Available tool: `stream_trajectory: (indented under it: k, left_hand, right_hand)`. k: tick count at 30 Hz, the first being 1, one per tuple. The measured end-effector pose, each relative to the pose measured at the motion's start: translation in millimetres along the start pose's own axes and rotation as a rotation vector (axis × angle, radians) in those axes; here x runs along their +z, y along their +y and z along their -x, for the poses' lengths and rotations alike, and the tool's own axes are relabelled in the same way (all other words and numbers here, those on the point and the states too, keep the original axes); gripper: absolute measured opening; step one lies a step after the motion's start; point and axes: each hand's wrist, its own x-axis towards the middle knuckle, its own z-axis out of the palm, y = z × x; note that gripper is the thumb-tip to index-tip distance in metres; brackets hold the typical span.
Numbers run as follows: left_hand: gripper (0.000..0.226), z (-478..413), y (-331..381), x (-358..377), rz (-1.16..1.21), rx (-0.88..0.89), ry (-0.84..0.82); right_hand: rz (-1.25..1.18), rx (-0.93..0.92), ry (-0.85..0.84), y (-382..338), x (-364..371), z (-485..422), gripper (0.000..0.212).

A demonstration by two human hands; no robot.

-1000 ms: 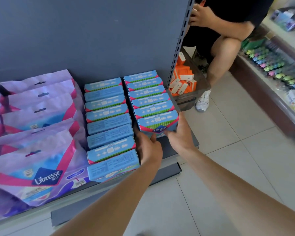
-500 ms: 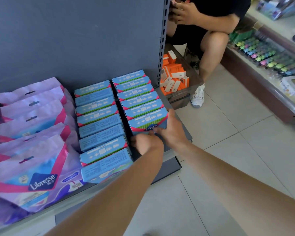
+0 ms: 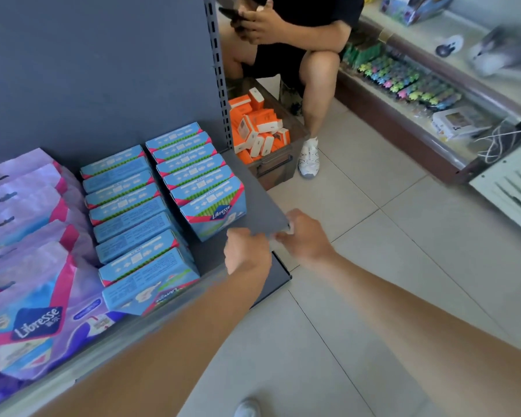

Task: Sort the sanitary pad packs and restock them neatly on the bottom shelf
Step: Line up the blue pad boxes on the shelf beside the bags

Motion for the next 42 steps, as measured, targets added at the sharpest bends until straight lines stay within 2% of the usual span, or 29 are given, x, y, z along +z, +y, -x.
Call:
stream_trajectory:
  k: [1, 4, 7, 10, 15, 20, 27, 34, 39, 42]
  left_hand:
    - [0.025, 7, -1, 0, -0.149, 0.131, -0.041]
    - [0.027, 28, -13, 12, -0.475, 0.434, -0.221]
    - [0.022, 54, -23, 36, -0.665, 0.525, -0.444]
    - [0.021, 92, -32, 70, -0.811, 0.643, -0.607]
    - [0.025, 167, -49, 139, -0.989, 0.784, -0.762]
    - [0.027, 241, -93, 205, -1.075, 0.863, -0.879]
    - [0.029, 299, -219, 287, -1.241, 0.798, -1.020]
    - [0.030, 290, -340, 346, -1.340, 0.688, -1.121]
    - [0.030, 257, -417, 393, -1.294, 0.537, -1.088]
    - [0.035, 236, -458, 425, -1.160, 0.364, -0.957]
  right_hand:
    - [0.056, 0.020, -0.006, 12, -7, 11, 0.033]
    - [0.140, 0.135, -0.103, 63, -27, 48, 0.031]
    - [0.157, 0.298, -0.176, 123, -50, 99, 0.034]
    - [0.158, 0.418, -0.180, 178, -72, 156, 0.037]
    - [0.133, 0.596, -0.107, 254, -91, 254, 0.031]
    - [0.044, 0.719, -0.066, 321, -66, 341, 0.037]
    - [-0.041, 0.830, -0.191, 421, 51, 440, 0.036]
    - [-0.165, 0.943, -0.305, 501, 181, 488, 0.038]
    - [-0.290, 1.028, -0.226, 548, 246, 480, 0.034]
    - [-0.524, 1.135, -0.049, 579, 283, 464, 0.029]
